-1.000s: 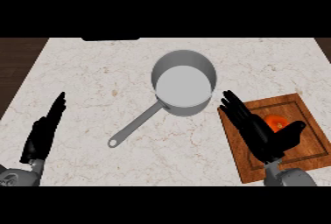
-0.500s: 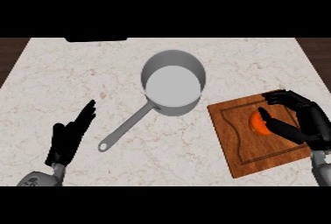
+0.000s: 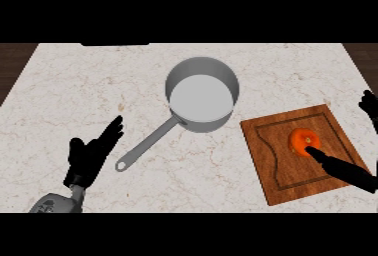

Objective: Pick the squash from the cutting board and place it in the pot

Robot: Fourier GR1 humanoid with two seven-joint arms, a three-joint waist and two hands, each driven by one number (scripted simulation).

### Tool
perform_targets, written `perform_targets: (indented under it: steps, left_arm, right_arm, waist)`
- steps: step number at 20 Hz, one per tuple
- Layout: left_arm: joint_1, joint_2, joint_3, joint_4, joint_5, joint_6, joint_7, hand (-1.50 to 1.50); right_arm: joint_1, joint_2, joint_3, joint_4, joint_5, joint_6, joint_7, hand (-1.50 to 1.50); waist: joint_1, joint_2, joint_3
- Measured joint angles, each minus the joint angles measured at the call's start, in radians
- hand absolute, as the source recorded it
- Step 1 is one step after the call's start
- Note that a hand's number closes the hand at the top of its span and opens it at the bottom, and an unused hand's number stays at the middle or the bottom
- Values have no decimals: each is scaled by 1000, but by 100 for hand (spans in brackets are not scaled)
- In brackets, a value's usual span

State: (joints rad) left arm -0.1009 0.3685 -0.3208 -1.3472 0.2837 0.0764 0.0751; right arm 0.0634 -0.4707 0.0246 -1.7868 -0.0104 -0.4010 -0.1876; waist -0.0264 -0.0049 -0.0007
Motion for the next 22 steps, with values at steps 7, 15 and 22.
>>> perform_targets:
  steps: [7,15,22]
  left_arm:
    - [6,-2,4,-11,-7,-28,6,0]
    - [-15,-35,9,0,-29,-42,17,0]
    - [-24,-51,29,13,-52,-52,25,0]
  right_arm:
    - [-3,-124,4,-136,4,82,419,-150]
    - [-111,-132,31,-34,-69,206,653,-150]
    - [-142,-140,82,168,-65,383,619,-150]
  waist:
    - [19,3,-1]
    - [34,7,0]
    - [34,7,1]
